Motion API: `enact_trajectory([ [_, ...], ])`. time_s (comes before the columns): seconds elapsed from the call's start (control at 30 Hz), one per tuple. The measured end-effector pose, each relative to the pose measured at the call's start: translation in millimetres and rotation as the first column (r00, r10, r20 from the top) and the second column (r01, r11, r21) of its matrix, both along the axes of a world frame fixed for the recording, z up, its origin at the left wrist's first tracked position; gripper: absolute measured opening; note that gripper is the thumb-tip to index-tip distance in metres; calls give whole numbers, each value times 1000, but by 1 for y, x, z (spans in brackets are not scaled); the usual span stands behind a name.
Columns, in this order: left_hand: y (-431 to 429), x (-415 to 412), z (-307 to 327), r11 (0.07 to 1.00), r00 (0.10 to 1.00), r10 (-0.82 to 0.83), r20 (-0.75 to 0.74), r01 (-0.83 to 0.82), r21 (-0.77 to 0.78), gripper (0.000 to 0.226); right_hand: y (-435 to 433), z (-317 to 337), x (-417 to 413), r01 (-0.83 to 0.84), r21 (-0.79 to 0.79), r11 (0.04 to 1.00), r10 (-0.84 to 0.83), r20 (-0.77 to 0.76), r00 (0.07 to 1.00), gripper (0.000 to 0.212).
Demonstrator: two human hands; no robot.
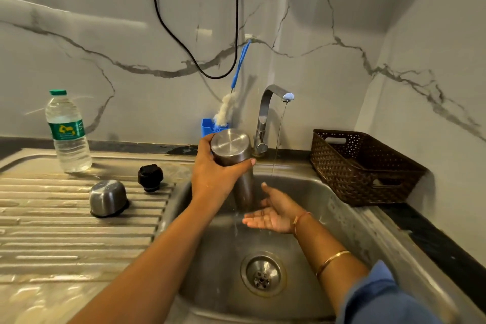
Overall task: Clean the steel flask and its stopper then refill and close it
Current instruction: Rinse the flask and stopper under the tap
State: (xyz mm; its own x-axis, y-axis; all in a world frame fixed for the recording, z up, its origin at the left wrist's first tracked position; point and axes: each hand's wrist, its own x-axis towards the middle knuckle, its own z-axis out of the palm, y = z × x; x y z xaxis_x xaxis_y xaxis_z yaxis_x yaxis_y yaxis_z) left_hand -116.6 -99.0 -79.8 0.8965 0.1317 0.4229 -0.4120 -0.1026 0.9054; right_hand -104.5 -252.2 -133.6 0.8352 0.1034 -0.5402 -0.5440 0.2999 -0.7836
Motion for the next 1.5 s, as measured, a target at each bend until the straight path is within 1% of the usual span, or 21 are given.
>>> enact_trajectory([
  [0.07,4,-3,13,998,998,24,66,-27,51,78,3,9,-1,-4,50,999,1,61,998,58],
  [0.1,6,-5,19,997,995,30,100,-37,66,77,6,13,-1,1,10,1000,-2,108,994,49],
  [0.17,11,-6,32,995,990,38,134,-50,92,75,12,17,0,95,-246,965,-21,288,957,35],
  [0.2,15,-4,37,993,992,37,121,-50,106,75,13,16,1,203,-384,901,-30,410,911,32],
  [0.27,21,2,37,989,1000,4,8,-5,145,75,10,8,2,397,-537,744,48,635,771,43],
  [0.3,23,4,32,984,997,-15,-70,28,176,77,7,1,3,405,-569,716,126,676,726,53],
  [0.4,23,3,12,936,980,-8,-200,78,344,80,8,-8,1,258,-600,757,253,634,731,66],
  [0.47,19,0,12,914,988,-18,-152,78,399,79,10,-8,3,260,-573,778,249,660,709,62],
  [0.53,18,-3,26,926,998,-15,-60,36,375,80,14,1,4,301,-501,811,185,709,680,51],
  [0.63,21,-2,45,961,999,-10,43,-2,276,80,20,13,5,331,-415,847,67,702,709,34],
  [0.7,20,-1,40,954,998,-57,12,51,295,81,24,18,-1,231,-408,883,53,575,816,32],
  [0.77,18,0,24,922,993,-82,-85,108,372,83,25,15,-10,5,-342,940,119,340,933,40],
  [0.83,15,-2,11,878,991,-72,-115,118,463,84,26,11,-17,-94,-289,953,171,255,952,43],
  [0.9,13,-3,15,855,998,-64,-17,64,515,88,26,19,-16,-14,-253,967,108,360,927,37],
  [1.0,14,-4,31,875,990,-43,134,-27,484,90,26,36,-15,111,-223,969,11,483,876,28],
  [1.13,15,-4,15,883,999,-25,-36,39,467,88,29,24,-23,-53,-223,973,113,264,958,42],
  [1.2,15,-8,11,870,1000,-6,-23,16,494,86,34,25,-25,-34,-208,977,92,276,957,45],
  [1.3,18,-11,30,889,990,39,136,-97,448,88,37,42,-17,104,-249,963,20,452,892,40],
  [1.33,19,-12,33,896,988,57,143,-114,430,87,39,46,-19,110,-270,956,31,469,883,38],
  [1.43,23,-12,22,889,996,88,-27,-67,454,84,47,37,-31,20,-427,904,160,381,911,43],
  [1.5,24,-15,14,878,991,107,-82,-55,475,82,51,34,-34,48,-541,839,221,421,880,44],
])
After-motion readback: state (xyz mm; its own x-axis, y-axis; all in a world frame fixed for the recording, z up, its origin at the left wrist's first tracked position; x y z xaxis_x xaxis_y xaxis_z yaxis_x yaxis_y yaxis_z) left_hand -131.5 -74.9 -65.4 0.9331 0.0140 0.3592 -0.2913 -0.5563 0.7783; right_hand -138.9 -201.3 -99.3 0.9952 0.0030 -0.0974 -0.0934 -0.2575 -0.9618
